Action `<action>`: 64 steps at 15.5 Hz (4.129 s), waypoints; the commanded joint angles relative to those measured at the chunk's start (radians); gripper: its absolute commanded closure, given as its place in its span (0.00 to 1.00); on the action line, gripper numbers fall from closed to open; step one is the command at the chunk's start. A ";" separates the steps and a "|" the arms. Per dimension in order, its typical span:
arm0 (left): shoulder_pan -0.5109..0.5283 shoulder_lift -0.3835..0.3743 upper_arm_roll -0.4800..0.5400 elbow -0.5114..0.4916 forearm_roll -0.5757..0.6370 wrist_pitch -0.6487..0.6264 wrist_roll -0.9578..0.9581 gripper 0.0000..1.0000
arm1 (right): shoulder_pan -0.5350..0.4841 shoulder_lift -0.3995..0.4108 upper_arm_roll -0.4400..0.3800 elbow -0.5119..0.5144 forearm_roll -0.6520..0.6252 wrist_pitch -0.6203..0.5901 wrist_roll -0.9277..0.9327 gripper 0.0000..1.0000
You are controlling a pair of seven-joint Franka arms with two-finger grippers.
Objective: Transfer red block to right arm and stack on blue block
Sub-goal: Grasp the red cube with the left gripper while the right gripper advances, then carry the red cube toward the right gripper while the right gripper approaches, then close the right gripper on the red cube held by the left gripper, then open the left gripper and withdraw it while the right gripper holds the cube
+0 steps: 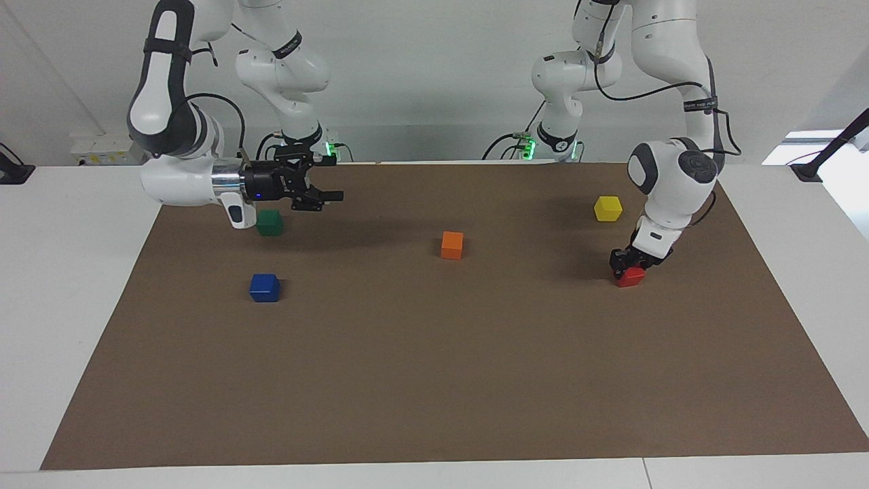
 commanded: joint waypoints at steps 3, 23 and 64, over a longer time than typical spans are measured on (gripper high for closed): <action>-0.105 -0.036 0.003 0.188 -0.013 -0.356 -0.253 1.00 | 0.035 0.104 0.000 -0.061 0.209 -0.271 -0.051 0.00; -0.211 -0.390 -0.201 0.397 -0.608 -0.741 -1.669 1.00 | 0.443 0.214 0.010 -0.144 0.811 -0.333 -0.068 0.00; -0.176 -0.578 -0.275 0.180 -0.574 -0.546 -1.720 0.00 | 0.638 0.245 0.047 -0.038 0.993 -0.201 -0.226 1.00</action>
